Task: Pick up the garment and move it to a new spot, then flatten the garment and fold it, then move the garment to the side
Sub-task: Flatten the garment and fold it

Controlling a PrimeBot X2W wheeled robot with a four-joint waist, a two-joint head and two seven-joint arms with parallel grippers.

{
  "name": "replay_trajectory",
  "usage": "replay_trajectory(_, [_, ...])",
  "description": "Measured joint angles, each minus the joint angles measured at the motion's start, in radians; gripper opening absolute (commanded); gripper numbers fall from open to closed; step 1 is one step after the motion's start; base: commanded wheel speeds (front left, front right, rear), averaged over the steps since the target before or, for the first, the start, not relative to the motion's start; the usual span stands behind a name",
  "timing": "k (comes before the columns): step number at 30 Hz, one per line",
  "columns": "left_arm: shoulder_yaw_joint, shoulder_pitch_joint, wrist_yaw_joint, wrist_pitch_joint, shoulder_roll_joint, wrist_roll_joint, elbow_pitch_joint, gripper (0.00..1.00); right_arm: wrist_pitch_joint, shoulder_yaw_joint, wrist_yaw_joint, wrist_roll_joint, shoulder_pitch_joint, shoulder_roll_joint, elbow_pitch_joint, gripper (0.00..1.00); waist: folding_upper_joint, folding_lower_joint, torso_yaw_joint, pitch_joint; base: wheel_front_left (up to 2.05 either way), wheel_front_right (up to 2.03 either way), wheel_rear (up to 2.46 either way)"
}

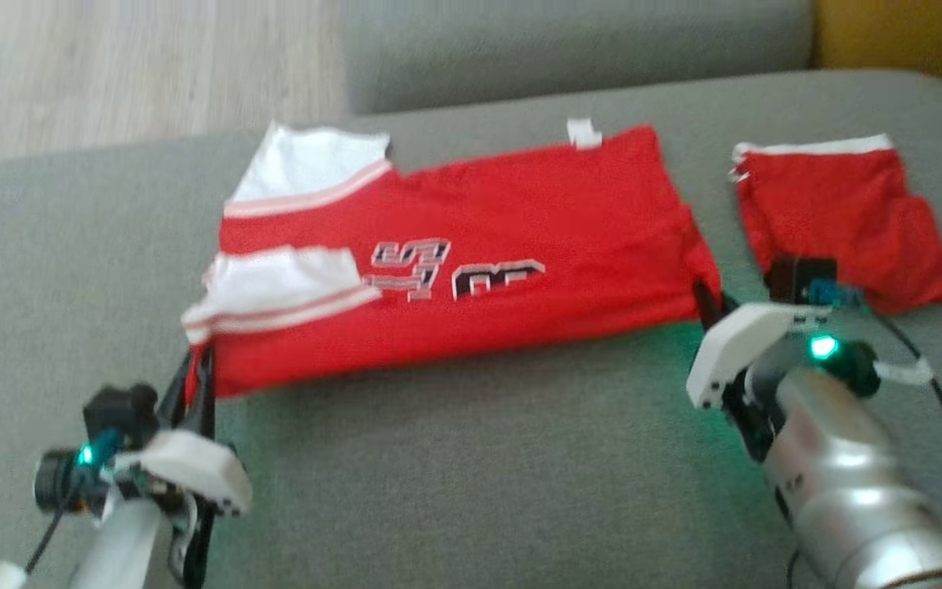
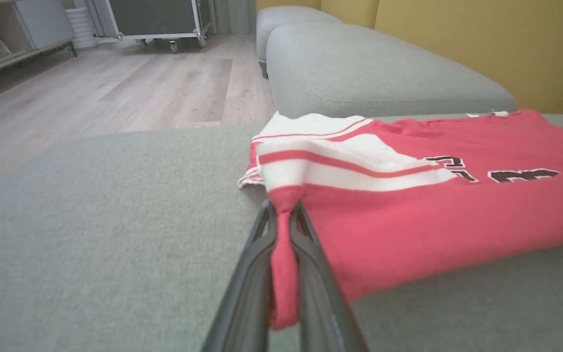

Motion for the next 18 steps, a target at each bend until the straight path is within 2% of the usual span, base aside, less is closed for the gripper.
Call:
replay_trajectory(7, [0.006,0.131,0.025,0.041,-0.008,-0.045,-0.094,0.00,0.002,0.014,0.000,0.042,0.080,0.001,-0.021,0.00,0.0000,-0.0001,-0.034,-0.092,0.00,0.00,0.00])
replay_trajectory(18, [-0.007,0.268,0.049,0.105,-0.011,-0.046,-0.243,0.00,-0.002,-0.064,0.000,0.013,0.156,0.002,-0.010,0.00,0.0000,0.0002,-0.036,-0.125,0.00,0.00,0.00])
